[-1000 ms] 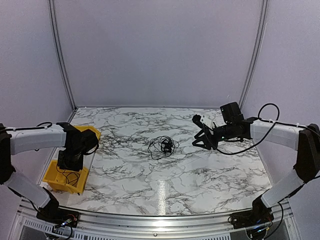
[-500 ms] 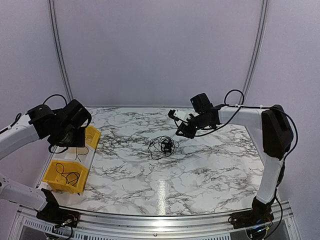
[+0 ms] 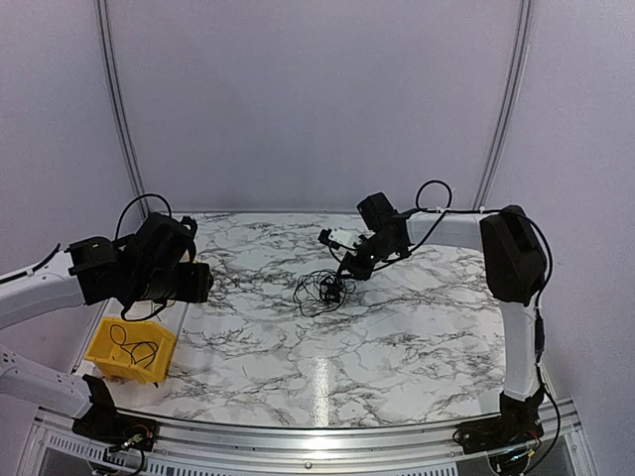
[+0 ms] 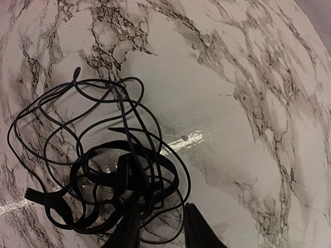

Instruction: Untangle the cables

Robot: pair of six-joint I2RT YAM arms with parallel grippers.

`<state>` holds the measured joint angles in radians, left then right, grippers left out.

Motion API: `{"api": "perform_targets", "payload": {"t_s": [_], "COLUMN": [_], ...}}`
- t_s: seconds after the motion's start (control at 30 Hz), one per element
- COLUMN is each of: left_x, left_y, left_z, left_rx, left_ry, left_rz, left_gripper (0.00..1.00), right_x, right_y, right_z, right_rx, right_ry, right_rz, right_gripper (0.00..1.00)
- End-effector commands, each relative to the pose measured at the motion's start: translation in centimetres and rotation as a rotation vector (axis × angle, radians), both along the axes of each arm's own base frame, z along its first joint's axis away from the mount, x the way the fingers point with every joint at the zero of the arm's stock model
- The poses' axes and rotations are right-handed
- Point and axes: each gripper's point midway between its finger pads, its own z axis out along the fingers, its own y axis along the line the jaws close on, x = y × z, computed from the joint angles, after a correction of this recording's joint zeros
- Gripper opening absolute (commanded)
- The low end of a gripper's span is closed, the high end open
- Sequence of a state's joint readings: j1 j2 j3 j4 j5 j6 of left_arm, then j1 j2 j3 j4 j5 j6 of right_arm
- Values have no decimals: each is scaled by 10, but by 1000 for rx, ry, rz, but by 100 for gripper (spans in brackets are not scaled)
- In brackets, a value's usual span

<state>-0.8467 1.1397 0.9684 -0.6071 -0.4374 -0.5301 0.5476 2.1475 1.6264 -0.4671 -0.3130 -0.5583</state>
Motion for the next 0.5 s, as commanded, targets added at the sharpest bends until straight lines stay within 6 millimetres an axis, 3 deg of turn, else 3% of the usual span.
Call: {"api": "perform_targets", "payload": {"t_s": [0.0,0.17,0.37,0.47], "left_x": [5,7,14,21], "left_y": [-19,-24,-35,-44], "left_z": [6,1,-3,-4], "left_rx": [-71,-66,-64,-58], "left_ry": [-37,-32,-48,-73], "left_rz": [-49,-59,-91,-114], "left_gripper": [62,62,62,62], "right_x": [0,2,4,1], "right_y": [11,14,17,15], "right_z": [3,-1,10,23], "right_rx": [17,22,44,49], "right_ry": [13,21,11,5], "right_rz": [26,27,32,32], "right_gripper": [30,24,0,0]}}
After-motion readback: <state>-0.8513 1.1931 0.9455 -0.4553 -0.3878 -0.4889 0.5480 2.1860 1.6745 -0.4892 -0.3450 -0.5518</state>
